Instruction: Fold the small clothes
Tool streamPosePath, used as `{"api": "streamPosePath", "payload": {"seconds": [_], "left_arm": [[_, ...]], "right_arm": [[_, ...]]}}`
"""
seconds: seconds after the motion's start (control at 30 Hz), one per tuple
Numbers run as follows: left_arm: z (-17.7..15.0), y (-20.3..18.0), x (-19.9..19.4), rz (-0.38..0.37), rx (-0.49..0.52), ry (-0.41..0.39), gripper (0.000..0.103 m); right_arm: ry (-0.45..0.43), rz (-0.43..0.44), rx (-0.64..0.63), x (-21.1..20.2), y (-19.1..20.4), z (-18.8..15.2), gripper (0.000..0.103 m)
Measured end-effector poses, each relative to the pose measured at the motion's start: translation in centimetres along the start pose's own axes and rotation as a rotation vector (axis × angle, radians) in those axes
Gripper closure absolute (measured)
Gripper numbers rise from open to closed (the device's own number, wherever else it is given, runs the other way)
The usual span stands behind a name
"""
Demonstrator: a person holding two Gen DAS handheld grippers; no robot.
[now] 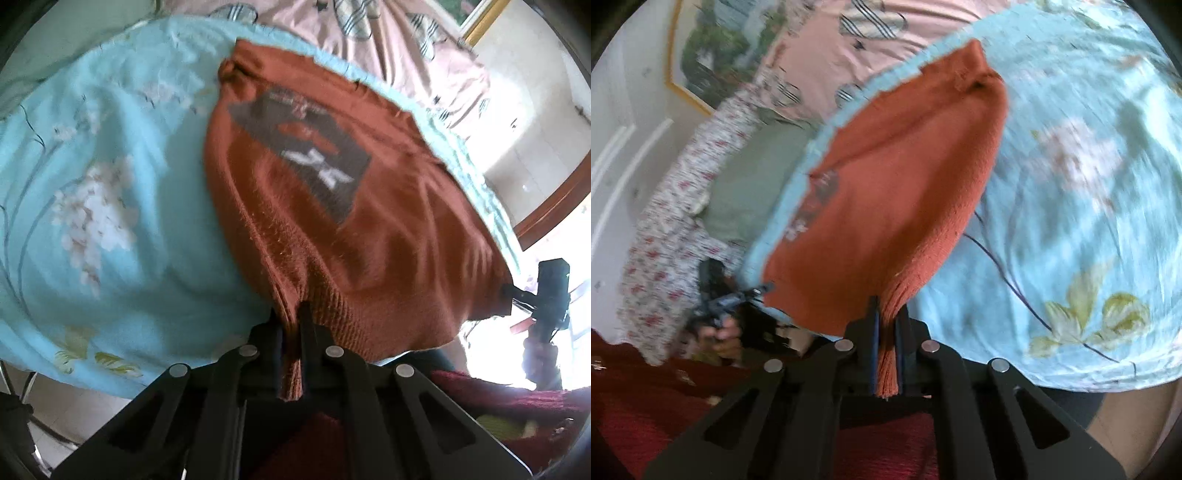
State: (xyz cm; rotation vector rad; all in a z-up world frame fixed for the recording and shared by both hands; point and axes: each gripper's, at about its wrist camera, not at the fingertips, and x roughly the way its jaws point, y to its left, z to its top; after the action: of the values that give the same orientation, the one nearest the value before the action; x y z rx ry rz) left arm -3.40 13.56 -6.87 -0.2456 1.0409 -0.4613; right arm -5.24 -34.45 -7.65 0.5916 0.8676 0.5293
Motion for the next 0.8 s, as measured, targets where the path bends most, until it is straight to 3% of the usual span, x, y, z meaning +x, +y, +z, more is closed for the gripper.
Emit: {"api": "streamPosePath", "payload": {"seconds": [0.27, 0.5, 0.63, 0.8], "left_arm": [[0.7, 0.8, -5.0, -0.063, -0.108, -0.175, 0.098], [5.5, -1.0, -8.4, -0.098, -0.083, -0.329, 0.099], [9.4, -1.7, -8.8, -0.112, -0.06, -0.4, 0.099], [16.3, -3.1, -6.9, -0.081, -0.031, -0.435, 0.099]], "right_arm": [[-0.122, 0.098, 0.049, -2.4, 0.2, 1.3, 0.096], [-0.291, 0.196, 0.034, -5.1, 1.6, 5.6, 0.096], [-0.349, 0.181, 0.016, -4.4, 1.6, 9.6, 0.096], [-0.387, 0.076, 0.011, -2.5, 0.5, 15.8, 0.096]]}}
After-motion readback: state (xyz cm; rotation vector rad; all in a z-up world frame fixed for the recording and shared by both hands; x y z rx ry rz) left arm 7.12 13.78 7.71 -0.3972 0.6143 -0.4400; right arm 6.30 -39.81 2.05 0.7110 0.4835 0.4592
